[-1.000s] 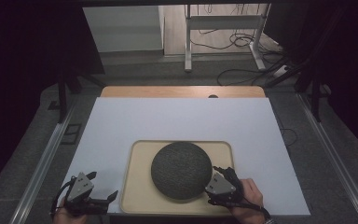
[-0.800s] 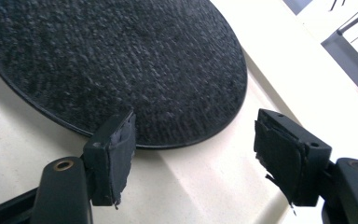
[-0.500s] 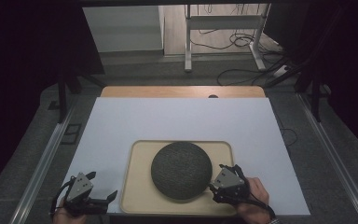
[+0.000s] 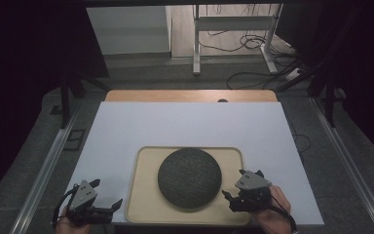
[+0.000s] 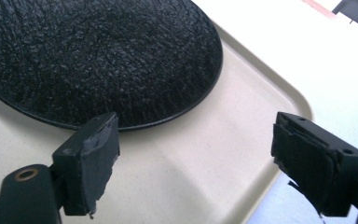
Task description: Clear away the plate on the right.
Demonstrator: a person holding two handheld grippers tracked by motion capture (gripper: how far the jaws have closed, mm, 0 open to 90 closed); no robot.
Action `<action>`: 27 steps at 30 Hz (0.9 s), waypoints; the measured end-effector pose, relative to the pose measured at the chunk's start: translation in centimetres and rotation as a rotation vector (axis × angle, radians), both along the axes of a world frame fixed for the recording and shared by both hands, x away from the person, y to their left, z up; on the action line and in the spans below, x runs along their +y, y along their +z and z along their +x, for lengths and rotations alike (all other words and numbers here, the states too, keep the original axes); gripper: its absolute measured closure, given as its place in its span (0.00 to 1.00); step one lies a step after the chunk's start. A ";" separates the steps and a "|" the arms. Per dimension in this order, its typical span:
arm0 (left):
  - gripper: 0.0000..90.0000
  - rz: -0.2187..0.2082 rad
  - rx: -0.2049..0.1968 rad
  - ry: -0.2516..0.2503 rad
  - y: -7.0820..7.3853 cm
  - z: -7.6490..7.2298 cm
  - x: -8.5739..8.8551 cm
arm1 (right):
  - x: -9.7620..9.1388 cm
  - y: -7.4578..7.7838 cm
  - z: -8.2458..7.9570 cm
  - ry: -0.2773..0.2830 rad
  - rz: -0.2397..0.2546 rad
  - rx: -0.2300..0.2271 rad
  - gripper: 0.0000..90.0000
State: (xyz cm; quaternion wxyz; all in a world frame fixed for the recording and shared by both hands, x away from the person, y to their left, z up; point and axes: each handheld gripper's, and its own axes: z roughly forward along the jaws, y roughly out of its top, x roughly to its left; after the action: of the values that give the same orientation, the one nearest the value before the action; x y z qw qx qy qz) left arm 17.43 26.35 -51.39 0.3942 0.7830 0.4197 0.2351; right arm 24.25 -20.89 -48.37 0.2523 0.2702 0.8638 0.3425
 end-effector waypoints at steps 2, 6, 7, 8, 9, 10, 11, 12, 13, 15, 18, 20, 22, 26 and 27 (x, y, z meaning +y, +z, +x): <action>0.00 0.000 0.000 0.000 0.0 0.0 0.0 | -0.1 0.0 0.0 -0.004 0.002 0.000 0.14; 0.00 0.000 0.000 0.000 0.0 0.0 0.0 | -0.7 0.0 -0.1 -0.022 0.016 0.007 0.10; 0.00 0.000 0.001 0.000 0.0 0.0 0.0 | -0.8 0.0 -0.1 -0.025 0.019 0.008 0.09; 0.00 0.000 0.001 0.001 0.0 0.0 0.0 | -0.9 0.1 -0.1 -0.029 0.021 0.011 0.08; 0.00 -0.001 0.002 0.001 0.0 0.0 0.0 | -1.1 0.1 -0.1 -0.033 0.024 0.012 0.07; 0.00 -0.002 0.001 0.002 0.0 0.0 0.1 | -1.2 0.0 -0.1 -0.037 0.027 0.009 0.07; 0.00 -0.002 0.002 0.002 0.0 0.0 0.1 | -1.3 0.0 -0.1 -0.042 0.028 0.011 0.06; 0.00 -0.003 0.001 0.003 0.0 0.0 0.1 | -1.4 0.0 -0.1 -0.046 0.029 0.010 0.05; 0.00 -0.003 0.001 0.003 0.0 0.0 0.1 | -1.6 0.0 -0.1 -0.049 0.030 0.009 0.04; 0.00 -0.005 0.000 0.004 0.0 0.0 0.1 | -1.8 0.0 -0.2 -0.058 0.031 0.008 0.03; 0.00 -0.006 0.000 0.004 0.0 0.0 0.1 | -2.1 0.0 -0.3 -0.068 0.045 0.012 0.02; 0.00 -0.007 0.000 0.003 0.0 0.0 0.1 | -2.4 0.0 -0.4 -0.071 0.053 0.014 0.01; 0.00 -0.007 0.000 0.004 0.0 0.0 0.1 | -2.7 0.0 -0.5 -0.076 0.059 0.015 0.01; 0.00 -0.007 0.000 0.004 0.0 0.0 0.2 | -3.2 0.1 -0.7 -0.087 0.079 0.021 0.00; 0.00 -0.008 0.000 0.004 0.0 0.0 0.2 | -3.4 0.1 -0.7 -0.087 0.081 0.020 0.00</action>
State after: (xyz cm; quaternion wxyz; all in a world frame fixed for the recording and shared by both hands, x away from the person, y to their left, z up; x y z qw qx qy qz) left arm 17.40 26.53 -51.38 0.3968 0.7807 0.4222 0.2342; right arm 23.57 -24.25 -48.28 0.2471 0.3206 0.8392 0.3631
